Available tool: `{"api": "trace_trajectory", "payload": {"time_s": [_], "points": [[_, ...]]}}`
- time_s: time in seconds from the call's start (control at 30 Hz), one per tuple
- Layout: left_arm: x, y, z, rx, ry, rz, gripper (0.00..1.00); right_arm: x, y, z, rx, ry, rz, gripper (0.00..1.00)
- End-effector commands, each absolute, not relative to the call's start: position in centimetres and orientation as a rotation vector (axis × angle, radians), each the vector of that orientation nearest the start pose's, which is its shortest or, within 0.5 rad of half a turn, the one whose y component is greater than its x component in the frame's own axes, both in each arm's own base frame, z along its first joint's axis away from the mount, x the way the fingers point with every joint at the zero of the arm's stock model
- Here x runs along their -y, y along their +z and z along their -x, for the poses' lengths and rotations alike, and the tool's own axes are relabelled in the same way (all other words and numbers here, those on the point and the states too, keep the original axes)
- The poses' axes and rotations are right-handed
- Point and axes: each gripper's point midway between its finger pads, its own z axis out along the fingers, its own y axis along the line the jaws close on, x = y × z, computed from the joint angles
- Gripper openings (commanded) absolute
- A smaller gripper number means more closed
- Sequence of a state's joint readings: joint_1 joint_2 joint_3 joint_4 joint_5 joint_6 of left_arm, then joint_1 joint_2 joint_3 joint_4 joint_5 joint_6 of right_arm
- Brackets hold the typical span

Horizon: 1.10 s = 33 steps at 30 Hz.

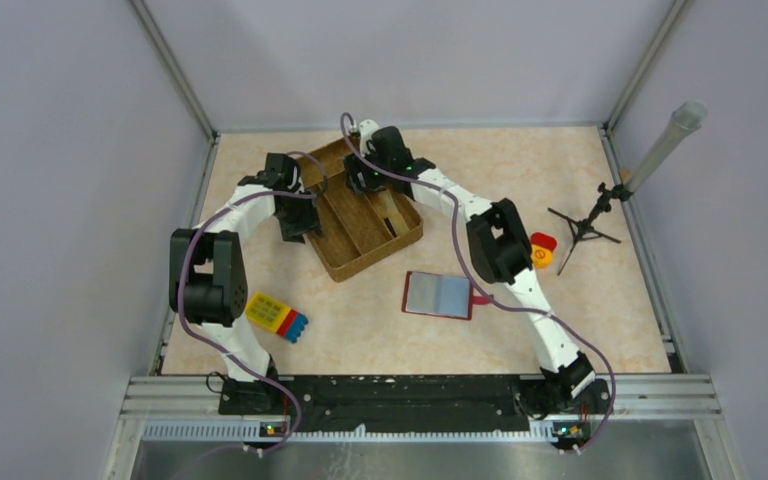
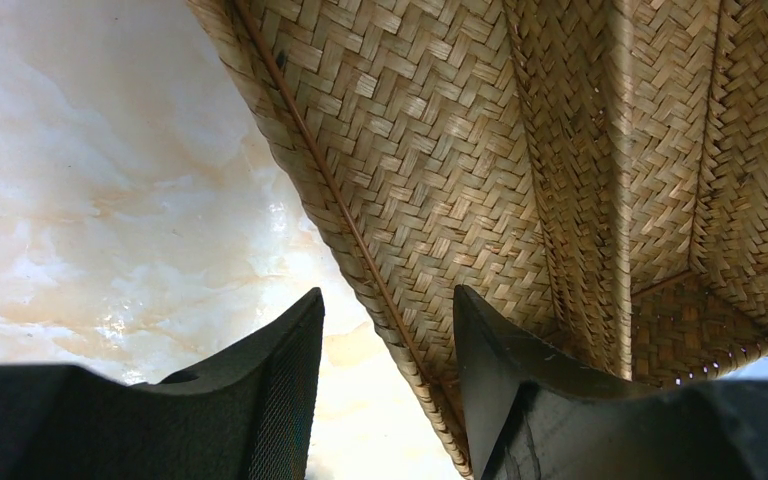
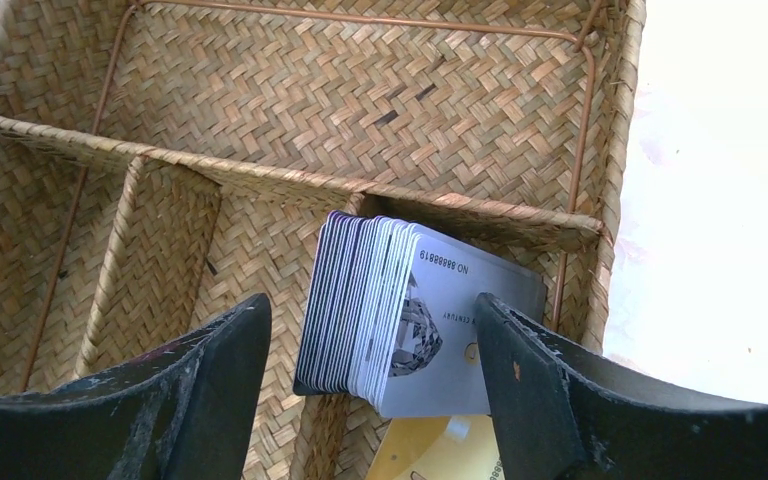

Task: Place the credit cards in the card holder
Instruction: Pick up the credit card from the storage box.

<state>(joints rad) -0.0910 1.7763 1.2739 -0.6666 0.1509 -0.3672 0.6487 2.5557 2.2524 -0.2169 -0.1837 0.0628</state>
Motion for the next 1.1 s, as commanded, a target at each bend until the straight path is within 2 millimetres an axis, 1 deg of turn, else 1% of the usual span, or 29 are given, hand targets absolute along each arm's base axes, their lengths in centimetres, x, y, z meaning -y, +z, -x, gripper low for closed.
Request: {"api": "trace_trajectory", "payload": {"time_s": [0.0, 0.13, 0.4, 0.53, 0.7, 0.83, 0.97, 1.07], "points": [[7.7, 8.5, -38.3, -2.691, -0.369, 0.328, 0.52, -45.0, 13.2, -51.9, -1.93, 0.589, 0.731, 0.72], [7.9, 8.5, -38.3, -2.692, -0.377, 0.326, 0.52, -45.0, 14.2, -51.7, -1.91, 0.59, 0.731, 0.7], [8.0, 8.5, -38.3, -2.694, -0.389, 0.326, 0.52, -45.2, 15.5, -51.3, -1.881, 0.574, 0.729, 0.65], [8.1, 8.5, -38.3, -2.694, -0.393, 0.325, 0.52, -45.3, 15.9, -51.2, -1.872, 0.581, 0.729, 0.57], [8.2, 8.6, -38.2, -2.694, -0.4, 0.323, 0.52, -45.4, 16.3, -51.1, -1.867, 0.584, 0.73, 0.52], [8.2, 8.6, -38.2, -2.694, -0.405, 0.322, 0.51, -45.5, 16.4, -51.0, -1.866, 0.59, 0.73, 0.42], [8.2, 8.7, -38.2, -2.693, -0.405, 0.321, 0.51, -45.4, 16.0, -51.1, -1.875, 0.583, 0.729, 0.33], [8.2, 8.7, -38.3, -2.69, -0.406, 0.32, 0.52, -45.1, 15.7, -51.2, -1.885, 0.566, 0.723, 0.22]]}}
